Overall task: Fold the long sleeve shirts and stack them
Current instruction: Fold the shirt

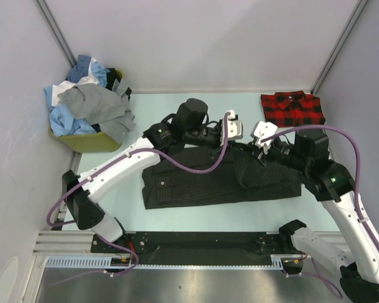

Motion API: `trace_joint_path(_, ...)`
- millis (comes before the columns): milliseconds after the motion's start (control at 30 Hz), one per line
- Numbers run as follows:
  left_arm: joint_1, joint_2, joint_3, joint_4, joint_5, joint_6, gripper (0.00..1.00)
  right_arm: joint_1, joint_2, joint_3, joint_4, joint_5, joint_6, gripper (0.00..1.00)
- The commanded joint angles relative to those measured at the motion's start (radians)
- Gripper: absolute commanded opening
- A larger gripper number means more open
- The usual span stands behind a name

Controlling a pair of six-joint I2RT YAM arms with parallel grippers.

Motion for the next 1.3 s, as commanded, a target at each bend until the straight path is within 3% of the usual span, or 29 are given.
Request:
trace_joint_path(0, -0.002, 0.019, 0.119, 0.05, -0.065, -0.061, 0.0, -0.007, -0.03, 0.012, 0.068, 0.181, 0.141, 0.62)
trace_joint_path(100, -0.002, 0.028, 0.135, 0.053, -0.061, 0.031, 0.0, -0.092, -0.027, 0.037, 0.017, 0.198, 0.19, 0.85)
trace_joint_path(167, -0.002, 0.037, 0.135, 0.051, -0.064, 0.137, 0.01, -0.16, -0.039, 0.034, 0.0, 0.148, 0.222, 0.92)
trace_joint_path(267, 0.005, 0.054, 0.15, 0.082, -0.085, 0.2, 0.03, -0.365, -0.052, 0.02, -0.032, 0.019, 0.239, 0.93)
trace_joint_path(333, 0.033, 0.08, 0.177, 0.094, -0.015, 0.151, 0.04, -0.548, -0.036, 0.023, -0.067, -0.132, 0.241, 0.92)
trace_joint_path(433, 0.041, 0.109, 0.22, 0.142, -0.03, 0.11, 0.05, -0.739, 0.008, 0.041, -0.121, -0.339, 0.206, 0.89)
trace_joint_path(567, 0.05, 0.167, 0.315, 0.234, -0.093, 0.047, 0.07, -0.878, 0.098, 0.069, -0.167, -0.492, 0.108, 0.87)
trace_joint_path(733, 0.053, 0.238, 0.394, 0.307, -0.086, 0.122, 0.17, -0.906, 0.207, 0.104, -0.279, -0.59, -0.023, 0.84)
trace_joint_path(867, 0.053, 0.313, 0.528, 0.257, -0.086, 0.168, 0.17, -0.906, 0.218, 0.126, -0.262, -0.673, -0.054, 0.84)
trace_joint_path(1033, 0.054, 0.356, 0.583, 0.245, -0.072, 0.18, 0.13, -0.863, 0.182, 0.164, -0.169, -0.733, -0.054, 0.9)
trace_joint_path(1267, 0.057, 0.33, 0.555, 0.255, 0.08, 0.156, 0.06, -0.769, 0.145, 0.112, 0.072, -0.601, -0.05, 0.96)
